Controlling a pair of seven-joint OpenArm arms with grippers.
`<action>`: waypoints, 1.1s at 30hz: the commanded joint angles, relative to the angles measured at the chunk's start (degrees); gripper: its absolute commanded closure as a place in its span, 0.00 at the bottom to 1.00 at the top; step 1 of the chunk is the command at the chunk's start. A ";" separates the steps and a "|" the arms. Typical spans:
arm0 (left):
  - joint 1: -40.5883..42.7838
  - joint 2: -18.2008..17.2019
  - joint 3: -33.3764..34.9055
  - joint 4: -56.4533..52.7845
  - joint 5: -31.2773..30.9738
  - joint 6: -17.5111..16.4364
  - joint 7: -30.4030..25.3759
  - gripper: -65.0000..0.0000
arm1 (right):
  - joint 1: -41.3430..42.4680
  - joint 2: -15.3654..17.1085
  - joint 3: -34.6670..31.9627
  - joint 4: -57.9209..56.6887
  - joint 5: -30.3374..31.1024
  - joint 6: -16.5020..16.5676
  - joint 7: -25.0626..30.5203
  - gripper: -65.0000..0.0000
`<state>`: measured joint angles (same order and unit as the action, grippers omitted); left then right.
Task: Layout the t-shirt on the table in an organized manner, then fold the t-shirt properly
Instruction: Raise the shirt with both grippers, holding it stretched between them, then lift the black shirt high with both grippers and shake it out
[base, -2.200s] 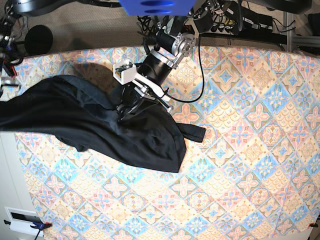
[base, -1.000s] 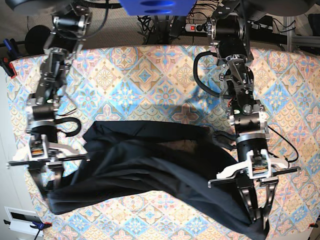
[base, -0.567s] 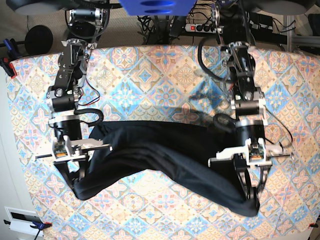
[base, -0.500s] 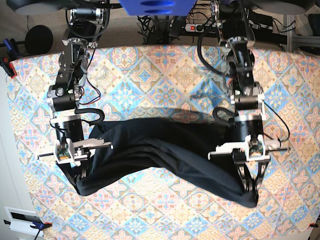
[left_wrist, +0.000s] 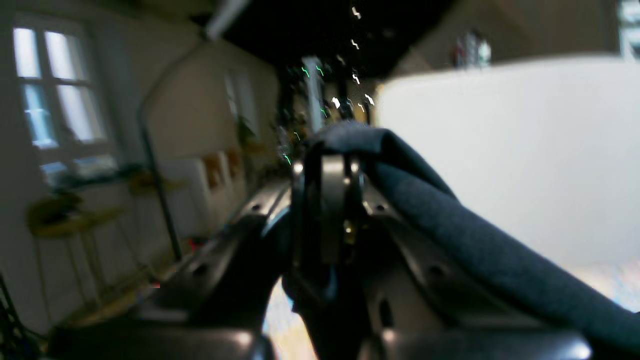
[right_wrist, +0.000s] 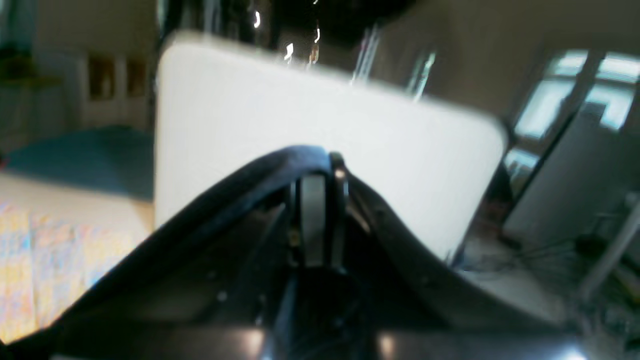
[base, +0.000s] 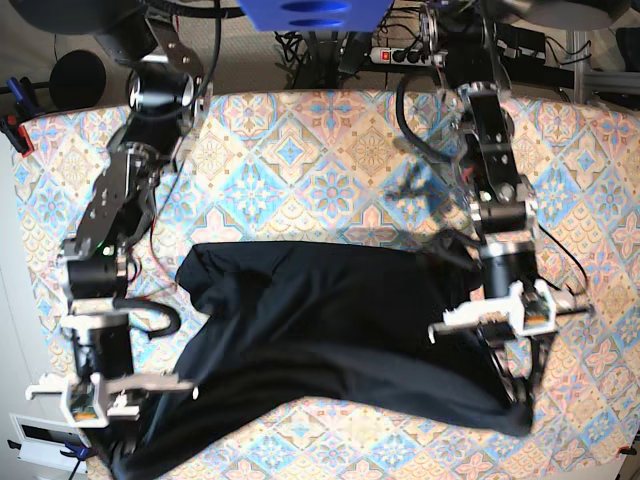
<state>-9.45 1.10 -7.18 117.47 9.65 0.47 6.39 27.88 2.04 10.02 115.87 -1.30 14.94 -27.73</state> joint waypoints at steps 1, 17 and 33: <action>-2.99 0.00 0.02 1.08 0.15 0.19 -0.72 1.00 | 2.93 0.02 0.04 0.92 0.29 -0.39 1.84 1.00; -48.88 -0.62 0.19 -0.50 0.24 0.01 24.51 1.00 | 35.02 0.29 -9.80 -7.35 -7.53 -0.39 1.84 1.00; -62.50 -9.32 1.95 -10.09 -0.02 0.01 25.39 1.00 | 46.92 2.48 -10.77 -31.96 -7.62 -0.39 9.13 1.00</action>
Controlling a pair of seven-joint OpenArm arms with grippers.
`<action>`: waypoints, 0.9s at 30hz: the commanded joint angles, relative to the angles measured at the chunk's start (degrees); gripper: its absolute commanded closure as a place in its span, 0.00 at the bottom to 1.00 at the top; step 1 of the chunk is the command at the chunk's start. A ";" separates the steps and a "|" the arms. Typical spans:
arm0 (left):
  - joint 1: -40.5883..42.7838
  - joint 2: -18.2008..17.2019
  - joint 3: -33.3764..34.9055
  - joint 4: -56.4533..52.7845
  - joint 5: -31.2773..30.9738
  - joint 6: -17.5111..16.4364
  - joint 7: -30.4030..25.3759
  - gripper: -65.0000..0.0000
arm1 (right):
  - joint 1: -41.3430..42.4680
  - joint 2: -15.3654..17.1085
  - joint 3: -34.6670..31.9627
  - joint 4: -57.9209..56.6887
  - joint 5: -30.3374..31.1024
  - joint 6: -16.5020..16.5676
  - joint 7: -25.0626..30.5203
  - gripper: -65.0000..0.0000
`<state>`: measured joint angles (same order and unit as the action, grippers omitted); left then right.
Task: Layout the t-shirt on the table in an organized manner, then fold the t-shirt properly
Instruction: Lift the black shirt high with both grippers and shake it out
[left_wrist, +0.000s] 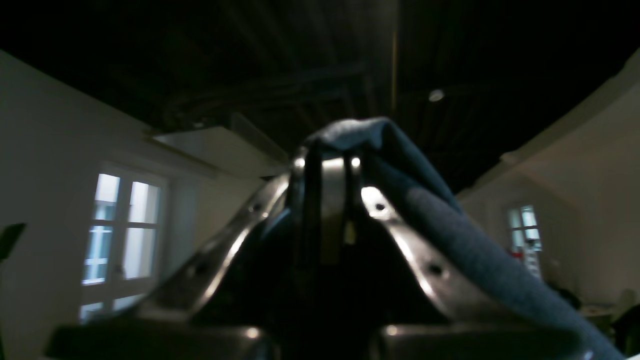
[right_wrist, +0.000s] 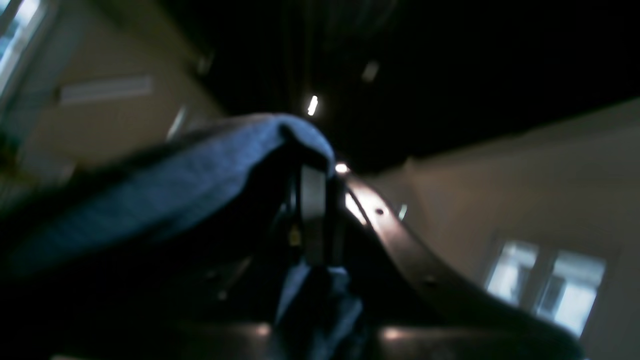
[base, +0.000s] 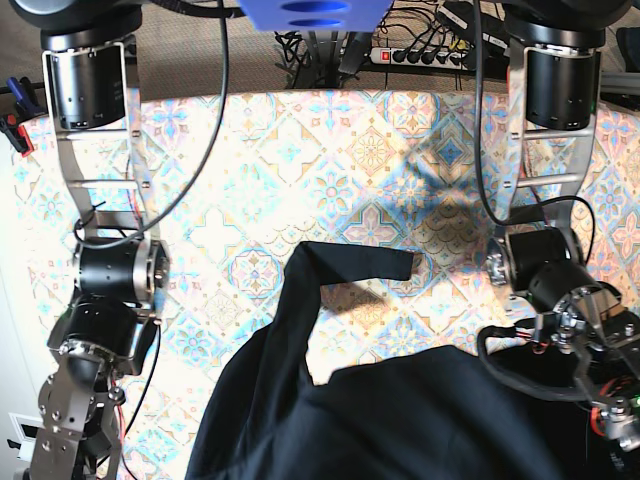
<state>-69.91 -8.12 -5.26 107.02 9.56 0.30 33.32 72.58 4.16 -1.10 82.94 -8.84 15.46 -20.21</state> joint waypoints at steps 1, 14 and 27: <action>-1.78 -0.89 0.03 0.45 0.06 0.19 -1.54 1.00 | 2.22 0.72 0.44 -0.17 -0.08 -0.91 1.70 1.00; 7.62 -2.65 0.38 11.09 -0.02 0.10 -1.10 1.00 | -0.62 7.40 0.62 15.39 -3.25 -0.91 -1.29 1.00; 8.68 -2.65 0.20 11.53 0.06 0.10 -1.63 1.00 | -14.86 19.70 8.27 32.80 -3.25 -0.91 -2.25 1.00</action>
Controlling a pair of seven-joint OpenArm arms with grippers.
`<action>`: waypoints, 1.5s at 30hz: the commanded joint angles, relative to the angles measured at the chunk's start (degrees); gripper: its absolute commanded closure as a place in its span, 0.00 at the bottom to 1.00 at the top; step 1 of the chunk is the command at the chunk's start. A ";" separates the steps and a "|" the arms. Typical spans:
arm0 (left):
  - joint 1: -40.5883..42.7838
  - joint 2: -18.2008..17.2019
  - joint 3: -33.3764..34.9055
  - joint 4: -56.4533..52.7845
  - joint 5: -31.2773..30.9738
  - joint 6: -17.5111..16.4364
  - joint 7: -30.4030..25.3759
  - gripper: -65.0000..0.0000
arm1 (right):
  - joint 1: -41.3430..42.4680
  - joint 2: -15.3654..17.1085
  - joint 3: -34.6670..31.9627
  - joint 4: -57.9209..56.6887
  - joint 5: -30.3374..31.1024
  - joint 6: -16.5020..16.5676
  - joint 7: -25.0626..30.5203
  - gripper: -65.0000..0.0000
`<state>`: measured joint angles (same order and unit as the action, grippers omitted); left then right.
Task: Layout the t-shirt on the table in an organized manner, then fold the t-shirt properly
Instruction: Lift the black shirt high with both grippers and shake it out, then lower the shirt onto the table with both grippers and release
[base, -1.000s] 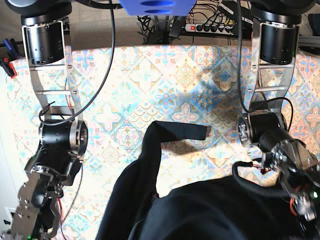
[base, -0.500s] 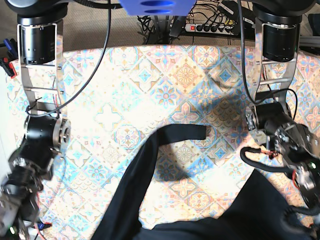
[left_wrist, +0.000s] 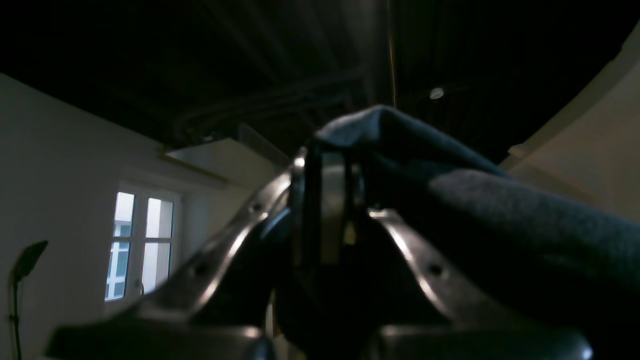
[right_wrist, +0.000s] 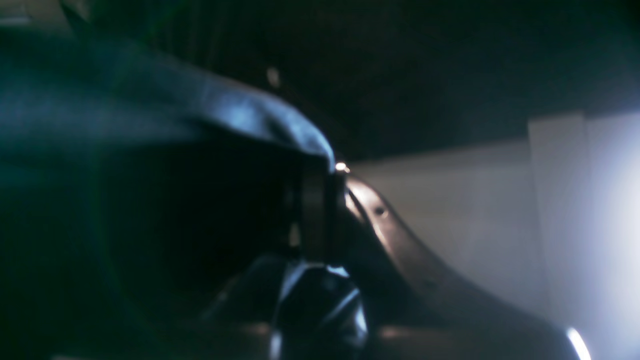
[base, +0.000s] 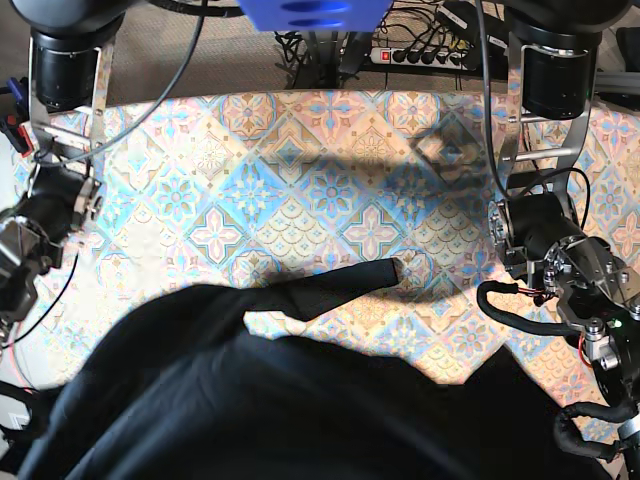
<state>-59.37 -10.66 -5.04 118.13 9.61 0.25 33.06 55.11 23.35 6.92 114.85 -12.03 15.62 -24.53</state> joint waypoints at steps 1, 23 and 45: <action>-1.86 -0.03 -0.02 0.42 -0.07 0.14 -1.37 1.00 | 2.51 1.13 1.04 0.89 0.03 -1.07 2.16 1.00; 36.39 -0.03 -1.25 -42.13 0.64 0.50 -19.74 1.00 | -12.08 -17.16 -14.87 -70.94 3.72 -1.07 26.86 1.00; 22.67 0.06 -5.56 -63.14 3.98 0.41 -23.08 1.00 | 0.84 -21.29 -15.14 -89.31 3.64 -1.07 34.07 0.94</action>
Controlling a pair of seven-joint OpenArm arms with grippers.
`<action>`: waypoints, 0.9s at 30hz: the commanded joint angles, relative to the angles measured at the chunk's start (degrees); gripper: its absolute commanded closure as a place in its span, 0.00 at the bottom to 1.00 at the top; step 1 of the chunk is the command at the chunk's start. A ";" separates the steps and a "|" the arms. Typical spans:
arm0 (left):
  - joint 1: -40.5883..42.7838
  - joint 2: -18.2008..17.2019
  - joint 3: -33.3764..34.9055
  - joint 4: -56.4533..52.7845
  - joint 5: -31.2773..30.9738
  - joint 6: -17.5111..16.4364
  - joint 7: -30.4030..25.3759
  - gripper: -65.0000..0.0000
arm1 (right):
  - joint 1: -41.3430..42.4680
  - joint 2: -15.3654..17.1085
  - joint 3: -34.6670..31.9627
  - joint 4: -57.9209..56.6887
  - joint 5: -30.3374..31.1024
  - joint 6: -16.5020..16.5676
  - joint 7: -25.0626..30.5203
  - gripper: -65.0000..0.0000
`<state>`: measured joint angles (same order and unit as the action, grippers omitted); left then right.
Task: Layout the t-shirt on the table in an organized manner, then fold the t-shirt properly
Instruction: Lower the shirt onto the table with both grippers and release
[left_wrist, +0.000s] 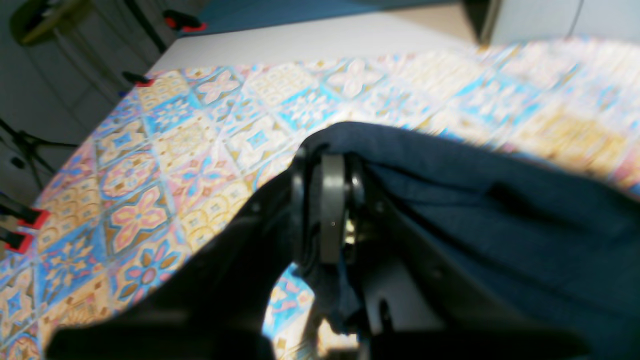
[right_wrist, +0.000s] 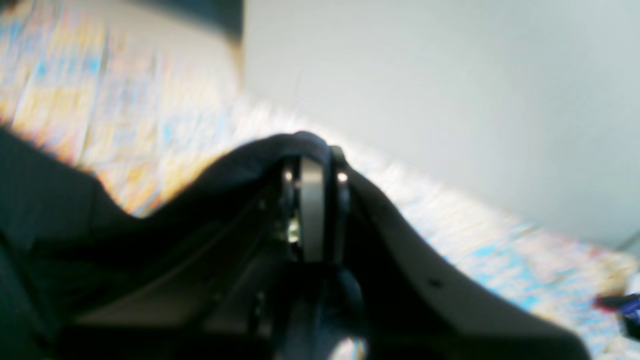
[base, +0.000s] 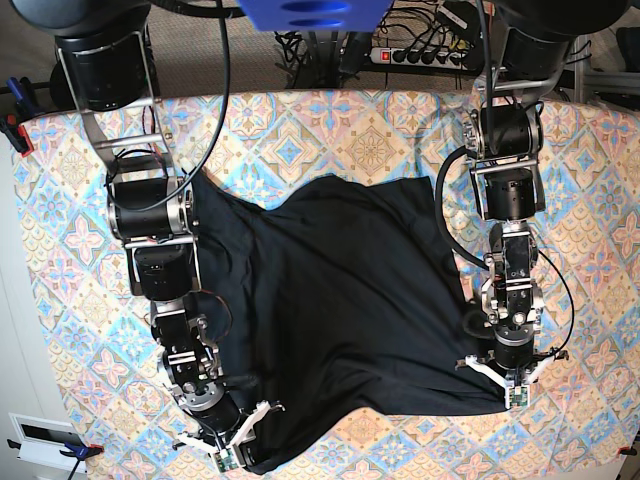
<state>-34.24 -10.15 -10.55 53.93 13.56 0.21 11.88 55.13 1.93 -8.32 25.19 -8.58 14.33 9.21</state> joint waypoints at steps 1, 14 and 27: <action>-2.55 -0.35 -0.05 1.06 0.46 0.36 -1.90 0.99 | 0.82 0.13 0.10 0.35 0.18 0.22 -1.26 0.90; -0.35 -0.44 6.19 2.02 0.11 -3.33 7.42 0.00 | 0.82 -1.54 -7.73 0.61 0.27 0.22 -2.75 0.31; 15.47 -0.35 12.17 32.00 0.11 -3.42 7.59 0.00 | 0.47 11.82 3.00 0.70 0.36 0.49 -2.75 0.31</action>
<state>-16.80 -10.04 1.96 84.73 13.54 -3.99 20.88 53.01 13.65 -5.48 24.86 -8.82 14.98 4.64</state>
